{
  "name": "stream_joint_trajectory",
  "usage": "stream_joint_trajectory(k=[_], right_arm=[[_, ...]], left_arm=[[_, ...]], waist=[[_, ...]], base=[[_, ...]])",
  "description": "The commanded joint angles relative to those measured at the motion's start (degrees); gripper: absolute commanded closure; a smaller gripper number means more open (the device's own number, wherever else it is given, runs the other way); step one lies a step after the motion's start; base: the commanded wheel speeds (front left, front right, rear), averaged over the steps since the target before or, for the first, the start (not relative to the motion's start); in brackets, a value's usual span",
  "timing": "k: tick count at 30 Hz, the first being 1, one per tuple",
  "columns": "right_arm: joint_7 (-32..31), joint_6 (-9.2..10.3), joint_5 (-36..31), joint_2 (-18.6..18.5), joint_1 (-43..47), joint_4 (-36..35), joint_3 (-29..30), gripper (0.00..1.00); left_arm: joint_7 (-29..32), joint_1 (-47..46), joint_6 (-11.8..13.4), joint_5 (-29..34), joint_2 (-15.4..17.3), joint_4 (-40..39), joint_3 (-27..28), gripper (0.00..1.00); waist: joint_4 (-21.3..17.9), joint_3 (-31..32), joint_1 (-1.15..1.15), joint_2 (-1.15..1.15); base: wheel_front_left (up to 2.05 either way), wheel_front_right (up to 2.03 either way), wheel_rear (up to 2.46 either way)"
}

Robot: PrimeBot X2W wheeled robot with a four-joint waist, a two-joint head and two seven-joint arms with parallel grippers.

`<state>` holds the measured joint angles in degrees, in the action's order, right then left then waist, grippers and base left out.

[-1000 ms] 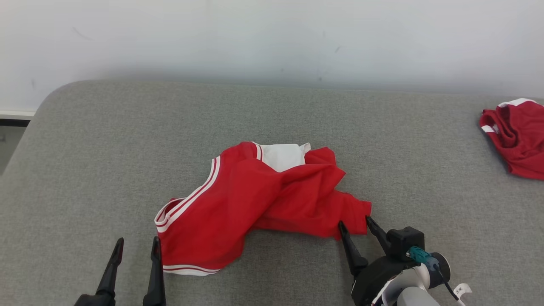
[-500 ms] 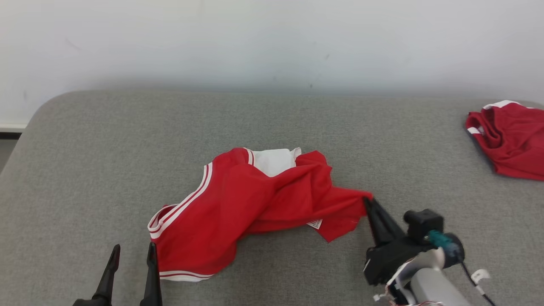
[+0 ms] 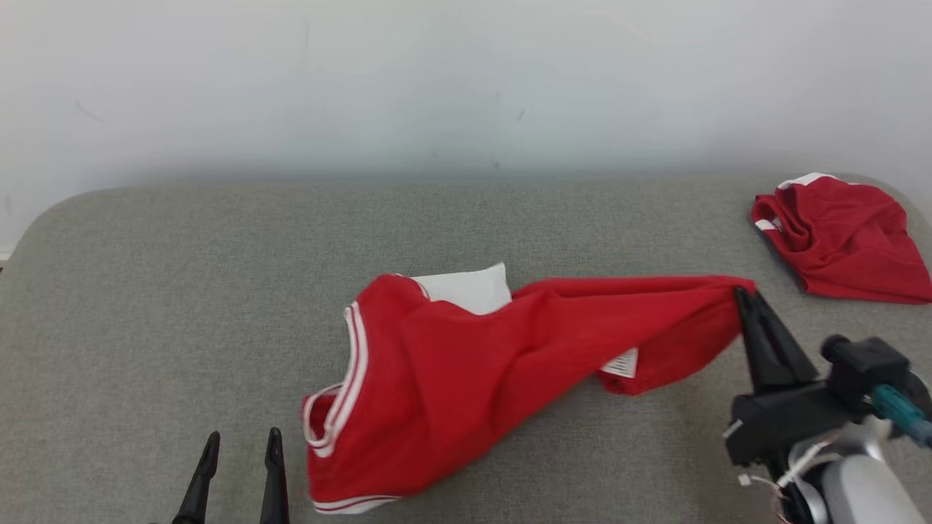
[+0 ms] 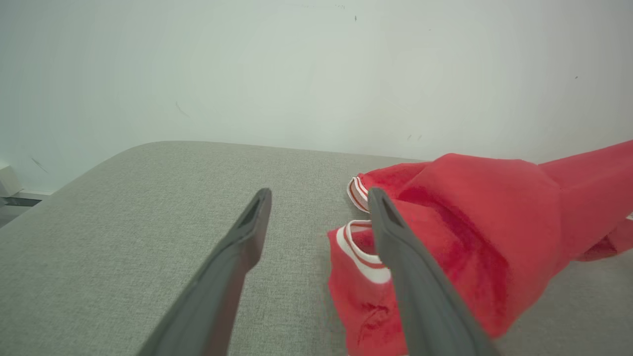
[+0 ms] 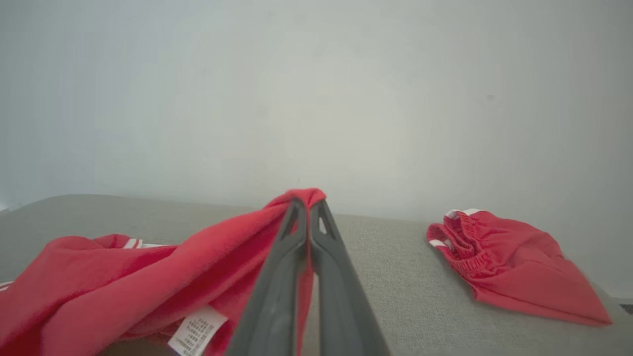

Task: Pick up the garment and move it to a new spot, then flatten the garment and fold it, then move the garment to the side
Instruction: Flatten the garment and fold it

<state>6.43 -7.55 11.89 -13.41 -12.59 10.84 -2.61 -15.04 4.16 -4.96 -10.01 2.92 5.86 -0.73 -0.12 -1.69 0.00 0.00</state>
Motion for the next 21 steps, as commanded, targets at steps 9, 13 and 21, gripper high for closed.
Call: stream_joint_trajectory(k=[9,13,21], right_arm=[[-8.3,0.17,-0.1,2.7,9.6,-14.1,4.7,1.0],[-8.8,0.17,-0.1,2.9,10.3,-13.6,5.5,1.0],[-6.1,0.16,-0.5,3.0,8.5,-6.0,6.7,0.0]], left_arm=[[-0.1,0.2,-0.1,-1.3,-0.1,0.5,-0.2,0.0],[-0.1,-0.6,-0.2,-1.4,-0.1,0.9,-0.8,0.0],[-0.1,-0.5,-0.5,-0.8,-0.1,1.5,-1.3,0.0]], waist=[[0.4,-0.9,0.0,0.0],[1.1,-1.1,0.0,0.0],[1.9,-0.7,0.0,0.0]], base=[[0.0,0.0,0.0],[0.0,0.0,0.0],[0.0,0.0,0.0]])
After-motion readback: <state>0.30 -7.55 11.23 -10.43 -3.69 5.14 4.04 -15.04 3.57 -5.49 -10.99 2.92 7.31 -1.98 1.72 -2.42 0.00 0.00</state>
